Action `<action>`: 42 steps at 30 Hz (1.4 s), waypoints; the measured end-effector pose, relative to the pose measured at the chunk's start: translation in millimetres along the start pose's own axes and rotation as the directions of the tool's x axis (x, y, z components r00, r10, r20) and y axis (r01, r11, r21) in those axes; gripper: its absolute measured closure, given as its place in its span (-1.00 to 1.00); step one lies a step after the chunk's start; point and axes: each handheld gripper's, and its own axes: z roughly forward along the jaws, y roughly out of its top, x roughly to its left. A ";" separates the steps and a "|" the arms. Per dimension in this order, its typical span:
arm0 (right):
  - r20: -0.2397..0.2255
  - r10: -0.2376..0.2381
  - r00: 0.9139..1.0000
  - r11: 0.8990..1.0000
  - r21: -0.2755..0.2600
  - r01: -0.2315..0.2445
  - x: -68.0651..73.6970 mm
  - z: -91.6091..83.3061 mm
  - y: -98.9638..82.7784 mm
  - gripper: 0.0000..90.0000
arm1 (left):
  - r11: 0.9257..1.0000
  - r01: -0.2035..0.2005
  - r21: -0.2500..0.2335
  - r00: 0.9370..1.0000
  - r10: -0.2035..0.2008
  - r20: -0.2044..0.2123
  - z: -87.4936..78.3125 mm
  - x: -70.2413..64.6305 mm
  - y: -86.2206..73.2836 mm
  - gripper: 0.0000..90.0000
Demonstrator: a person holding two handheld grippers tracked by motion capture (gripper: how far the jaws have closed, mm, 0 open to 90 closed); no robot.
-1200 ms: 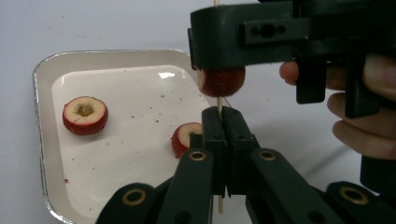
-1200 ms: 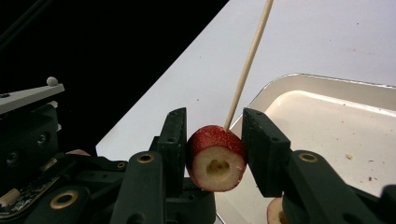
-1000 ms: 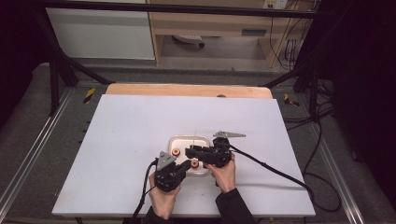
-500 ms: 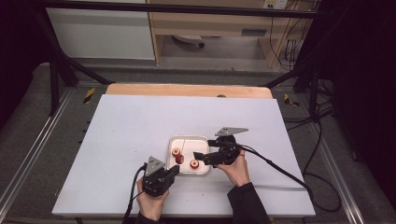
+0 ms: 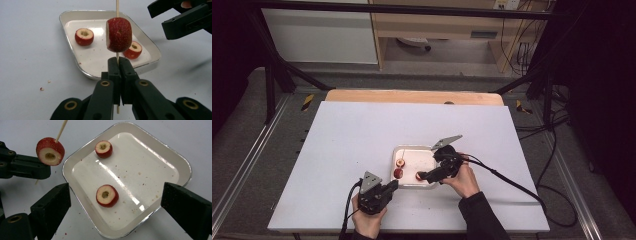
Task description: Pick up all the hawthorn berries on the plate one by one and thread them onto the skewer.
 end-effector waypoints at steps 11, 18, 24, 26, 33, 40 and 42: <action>0.020 -0.005 1.000 0.990 0.142 0.002 12.8 17.6 14.9 -0.61 | 1.000 -0.010 0.005 1.000 0.010 0.000 -3.5 4.1 -3.3 0.96; 0.014 -0.009 1.000 0.975 0.223 0.005 16.8 33.8 18.3 -0.36 | 1.000 -0.003 0.007 1.000 0.003 0.002 -4.0 6.9 -5.1 0.96; 0.028 0.009 1.000 0.968 0.251 -0.016 14.4 39.6 18.4 -0.14 | 1.000 -0.001 0.013 1.000 0.001 0.008 -3.3 7.0 -5.5 0.96; 0.033 0.013 0.999 0.965 0.260 -0.021 12.8 41.1 18.7 -0.07 | 1.000 -0.001 0.013 1.000 0.001 0.010 -2.8 6.5 -5.6 0.96; 0.033 0.054 0.998 0.957 0.284 -0.061 8.9 46.6 18.9 0.11 | 1.000 -0.002 0.019 1.000 0.001 0.013 -1.8 6.2 -5.9 0.96; 0.035 0.045 0.998 0.950 0.306 -0.053 8.6 48.6 18.1 0.31 | 1.000 -0.004 0.020 1.000 0.004 0.015 -1.5 6.1 -5.8 0.96; 0.037 0.046 0.998 0.951 0.306 -0.055 8.6 48.5 18.1 0.31 | 1.000 -0.005 0.021 1.000 0.004 0.016 -1.1 5.7 -5.9 0.96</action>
